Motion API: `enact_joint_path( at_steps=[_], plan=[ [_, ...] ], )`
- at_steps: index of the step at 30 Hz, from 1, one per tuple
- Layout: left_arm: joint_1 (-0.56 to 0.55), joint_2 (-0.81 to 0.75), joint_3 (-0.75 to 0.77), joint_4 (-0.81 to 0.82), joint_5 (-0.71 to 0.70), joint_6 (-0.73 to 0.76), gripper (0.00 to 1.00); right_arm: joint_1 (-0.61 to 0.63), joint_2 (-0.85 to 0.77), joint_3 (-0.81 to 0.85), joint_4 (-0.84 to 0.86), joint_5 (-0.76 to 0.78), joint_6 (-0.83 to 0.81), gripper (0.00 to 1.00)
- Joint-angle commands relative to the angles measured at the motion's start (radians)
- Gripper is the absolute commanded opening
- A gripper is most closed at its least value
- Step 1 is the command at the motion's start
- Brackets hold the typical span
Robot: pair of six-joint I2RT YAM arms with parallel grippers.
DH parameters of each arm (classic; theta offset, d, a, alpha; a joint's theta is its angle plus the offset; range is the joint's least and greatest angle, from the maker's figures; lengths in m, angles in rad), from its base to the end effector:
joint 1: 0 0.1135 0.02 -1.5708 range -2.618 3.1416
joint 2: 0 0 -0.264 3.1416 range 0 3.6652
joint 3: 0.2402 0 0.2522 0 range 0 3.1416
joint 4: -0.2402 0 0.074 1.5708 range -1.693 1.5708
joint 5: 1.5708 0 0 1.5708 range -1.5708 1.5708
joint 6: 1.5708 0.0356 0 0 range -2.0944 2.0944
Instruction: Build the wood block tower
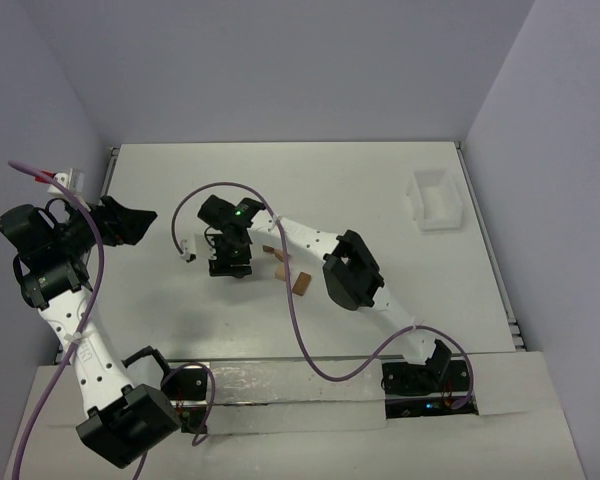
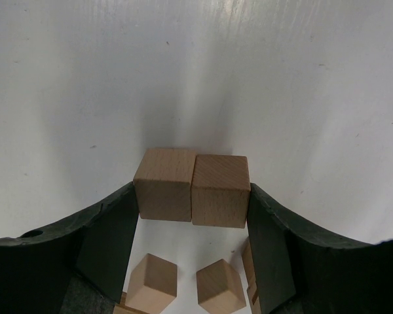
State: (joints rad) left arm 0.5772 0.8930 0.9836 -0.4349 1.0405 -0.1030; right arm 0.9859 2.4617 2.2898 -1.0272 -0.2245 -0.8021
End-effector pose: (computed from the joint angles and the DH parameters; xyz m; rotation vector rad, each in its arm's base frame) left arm 0.1672 0.0723 0.3700 0.0771 1.7860 -0.6492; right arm 0.2785 0.4349 0.1954 -2.1967 1.6895 0.3588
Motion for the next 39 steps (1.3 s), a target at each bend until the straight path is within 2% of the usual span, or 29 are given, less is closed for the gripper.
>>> enact_joint_path(
  at_steps=[1, 14, 18, 20, 22, 39],
  plan=[
    [0.010, -0.017, 0.037, -0.002, 0.032, 0.023, 0.99, 0.012, 0.019, 0.042, -0.003, 0.004, -0.023, 0.02],
    [0.009, -0.026, 0.024, -0.005, 0.037, 0.037, 0.99, 0.048, 0.078, 0.077, -0.085, 0.074, -0.068, 0.04],
    [0.009, -0.029, 0.018, -0.001, 0.042, 0.039, 0.99, 0.050, 0.079, 0.071, -0.091, 0.082, -0.060, 0.22],
    [0.009, -0.029, 0.015, -0.001, 0.044, 0.037, 0.99, 0.050, 0.074, 0.068, -0.087, 0.080, -0.059, 0.34],
    [0.009, -0.029, 0.016, -0.001, 0.043, 0.037, 0.99, 0.050, 0.071, 0.069, -0.085, 0.079, -0.057, 0.41],
    [0.009, -0.027, 0.020, -0.002, 0.044, 0.037, 0.99, 0.039, 0.037, 0.084, -0.062, 0.077, -0.054, 0.63]
  ],
)
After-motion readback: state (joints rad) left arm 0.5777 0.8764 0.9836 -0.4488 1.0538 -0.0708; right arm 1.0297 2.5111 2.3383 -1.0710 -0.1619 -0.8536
